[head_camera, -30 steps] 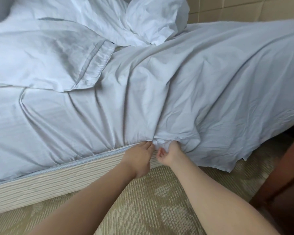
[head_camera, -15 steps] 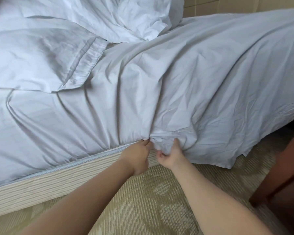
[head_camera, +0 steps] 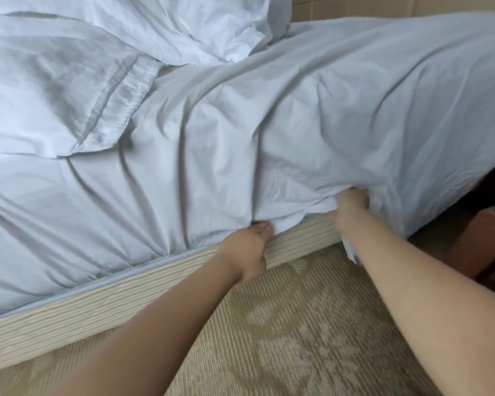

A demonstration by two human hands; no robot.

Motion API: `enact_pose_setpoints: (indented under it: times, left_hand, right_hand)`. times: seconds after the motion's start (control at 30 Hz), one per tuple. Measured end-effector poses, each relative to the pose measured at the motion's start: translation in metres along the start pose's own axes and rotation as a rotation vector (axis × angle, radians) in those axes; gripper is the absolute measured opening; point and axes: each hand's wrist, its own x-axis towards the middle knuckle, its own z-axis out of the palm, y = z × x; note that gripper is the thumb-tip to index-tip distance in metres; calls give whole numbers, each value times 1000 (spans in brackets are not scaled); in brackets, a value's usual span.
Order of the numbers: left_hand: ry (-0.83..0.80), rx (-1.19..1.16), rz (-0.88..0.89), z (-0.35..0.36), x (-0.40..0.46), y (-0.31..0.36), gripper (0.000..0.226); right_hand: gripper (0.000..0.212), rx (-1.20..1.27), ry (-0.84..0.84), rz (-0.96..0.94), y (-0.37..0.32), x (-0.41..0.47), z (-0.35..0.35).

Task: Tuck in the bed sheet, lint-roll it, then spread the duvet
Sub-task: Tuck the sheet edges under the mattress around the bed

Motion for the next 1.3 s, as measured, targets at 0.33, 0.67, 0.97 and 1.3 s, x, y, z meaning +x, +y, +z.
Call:
enact_pose_setpoints:
  times: [0.33, 0.67, 0.97, 1.3]
  left_hand:
    - [-49, 41, -60, 12, 13, 8, 85]
    - [-31, 85, -226, 17, 45, 17, 63]
    - [453, 299, 284, 26, 20, -8, 37]
    - [776, 546, 369, 8, -3, -29, 39]
  right_hand:
    - [32, -306, 130, -562, 80, -34, 2]
    - [36, -942, 107, -1170, 93, -43, -25]
    - [22, -1552, -224, -1137, 48, -32, -12]
    - [30, -1658, -204, -670, 34, -1, 30]
